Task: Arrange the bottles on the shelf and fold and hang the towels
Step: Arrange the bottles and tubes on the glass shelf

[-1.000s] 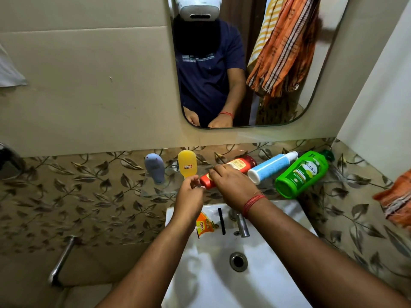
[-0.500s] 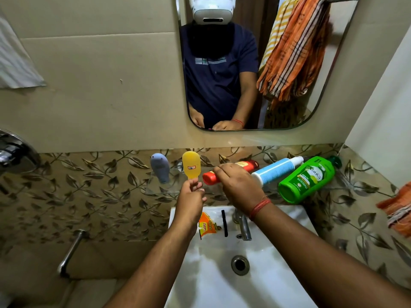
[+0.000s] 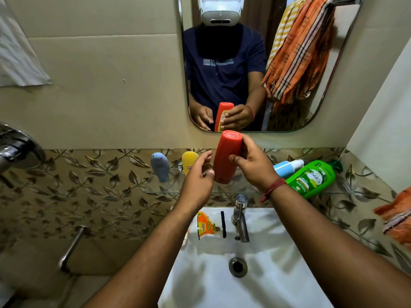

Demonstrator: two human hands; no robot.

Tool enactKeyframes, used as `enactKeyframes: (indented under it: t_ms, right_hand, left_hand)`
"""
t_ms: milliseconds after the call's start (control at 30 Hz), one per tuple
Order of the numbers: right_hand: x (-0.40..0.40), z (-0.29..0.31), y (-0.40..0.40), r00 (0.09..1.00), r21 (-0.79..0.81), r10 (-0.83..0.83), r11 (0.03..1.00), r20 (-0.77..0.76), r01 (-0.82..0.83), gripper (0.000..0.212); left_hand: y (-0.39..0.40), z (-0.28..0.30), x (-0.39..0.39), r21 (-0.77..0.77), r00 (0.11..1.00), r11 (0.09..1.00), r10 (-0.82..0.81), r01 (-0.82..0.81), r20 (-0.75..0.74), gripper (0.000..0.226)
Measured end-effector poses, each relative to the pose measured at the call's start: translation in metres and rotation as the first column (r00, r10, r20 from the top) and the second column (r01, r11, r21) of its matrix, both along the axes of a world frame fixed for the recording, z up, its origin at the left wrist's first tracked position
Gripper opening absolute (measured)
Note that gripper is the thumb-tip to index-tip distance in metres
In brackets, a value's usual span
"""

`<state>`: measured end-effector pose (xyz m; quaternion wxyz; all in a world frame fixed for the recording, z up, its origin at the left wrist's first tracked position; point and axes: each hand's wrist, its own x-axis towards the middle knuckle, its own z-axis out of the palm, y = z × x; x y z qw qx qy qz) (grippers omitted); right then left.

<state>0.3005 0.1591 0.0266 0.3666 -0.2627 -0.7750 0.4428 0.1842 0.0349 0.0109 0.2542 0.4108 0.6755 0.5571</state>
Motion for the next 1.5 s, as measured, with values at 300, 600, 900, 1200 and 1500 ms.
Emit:
enactKeyframes:
  t_ms: [300,600,900,1200,1500]
  right_hand:
    - [0.0,0.011,0.001,0.987,-0.088,-0.024,0.996,-0.161,0.009,0.055]
    - [0.021,0.001,-0.021,0.749,-0.482,-0.206,0.86,-0.63,-0.169,0.065]
    - [0.038,-0.017,-0.011,0.995,-0.053,-0.078,0.995,0.067,0.082,0.038]
    - [0.003,0.004,-0.019,0.991,0.006,-0.108,0.994,0.077,0.108,0.051]
    - [-0.028,-0.016,-0.044,0.881,0.33,-0.466,0.847,0.079,0.418,0.041]
  left_hand:
    - [0.007,-0.002,0.003,-0.021,1.0,1.0,0.004,-0.004,0.023,0.048]
    - [0.001,-0.011,0.0,0.205,0.85,0.967,0.024,-0.154,0.527,0.029]
    - [0.009,0.036,-0.012,0.331,0.989,0.934,0.103,-0.134,0.109,0.043]
    - [0.029,0.037,0.003,0.306,0.982,0.952,0.063,-0.006,-0.177,0.049]
    - [0.037,0.03,0.03,0.343,0.936,0.906,0.317,-0.25,-0.154,0.029]
